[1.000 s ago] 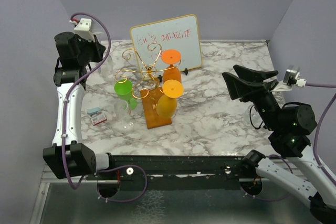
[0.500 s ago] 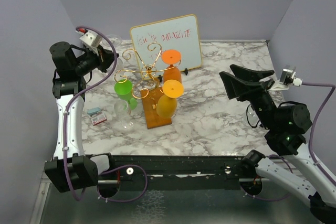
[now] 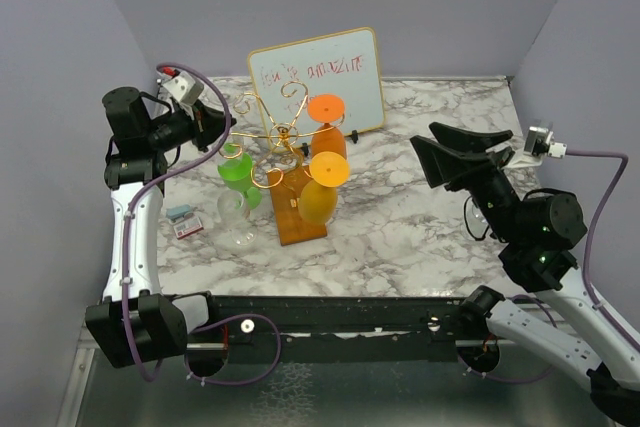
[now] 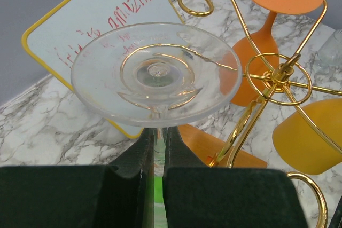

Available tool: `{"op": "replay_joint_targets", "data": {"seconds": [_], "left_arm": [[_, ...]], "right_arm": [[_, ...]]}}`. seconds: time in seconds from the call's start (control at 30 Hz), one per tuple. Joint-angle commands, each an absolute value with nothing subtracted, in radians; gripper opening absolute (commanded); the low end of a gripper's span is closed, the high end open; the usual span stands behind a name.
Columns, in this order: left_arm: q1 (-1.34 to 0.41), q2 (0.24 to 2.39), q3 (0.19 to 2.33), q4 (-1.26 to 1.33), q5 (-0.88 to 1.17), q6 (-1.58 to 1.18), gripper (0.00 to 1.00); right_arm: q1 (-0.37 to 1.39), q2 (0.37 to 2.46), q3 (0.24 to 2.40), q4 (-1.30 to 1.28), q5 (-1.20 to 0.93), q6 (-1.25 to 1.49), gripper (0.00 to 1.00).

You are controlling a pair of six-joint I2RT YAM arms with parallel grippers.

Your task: Place the wine glass upside down on the wine glass rack

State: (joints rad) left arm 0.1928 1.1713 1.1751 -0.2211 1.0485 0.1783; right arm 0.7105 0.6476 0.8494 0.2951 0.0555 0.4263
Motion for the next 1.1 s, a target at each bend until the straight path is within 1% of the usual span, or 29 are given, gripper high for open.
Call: {"op": "replay_joint_targets", "data": {"seconds": [0.0,0.2,0.33,0.5,0.57,0.8,0.97,1.07], "left_arm": [[0.178,1.142,1.157,-0.203,1.130,0.221,0.00],[0.145,1.143,1.142,-0.174,1.196,0.211,0.00],[0.132,1.147,1.120,-0.127,1.198,0.198,0.00],[0.132,1.151,1.053,0.083,1.192,0.069,0.00],[0.132,1.153,1.040,0.118,1.206,0.050,0.00],[0.132,1.167,1.041,0.093,1.217,0.071,0.00],[0.162,1.178,1.080,-0.026,1.225,0.150,0.00],[0.199,1.197,1.104,-0.034,1.298,0.127,0.00]], "right_arm": [[0.712,0.647,0.869,0.309,0.045,0.438,0.72],[0.713,0.678,0.867,0.321,0.038,0.462,0.72],[0.712,0.688,0.864,0.329,0.035,0.472,0.72],[0.713,0.706,0.871,0.332,0.032,0.474,0.72],[0.713,0.708,0.874,0.332,0.030,0.474,0.72],[0.712,0.713,0.875,0.336,0.028,0.477,0.72],[0.712,0.716,0.875,0.339,0.023,0.480,0.72],[0.712,0.715,0.870,0.344,0.020,0.482,0.72]]}}
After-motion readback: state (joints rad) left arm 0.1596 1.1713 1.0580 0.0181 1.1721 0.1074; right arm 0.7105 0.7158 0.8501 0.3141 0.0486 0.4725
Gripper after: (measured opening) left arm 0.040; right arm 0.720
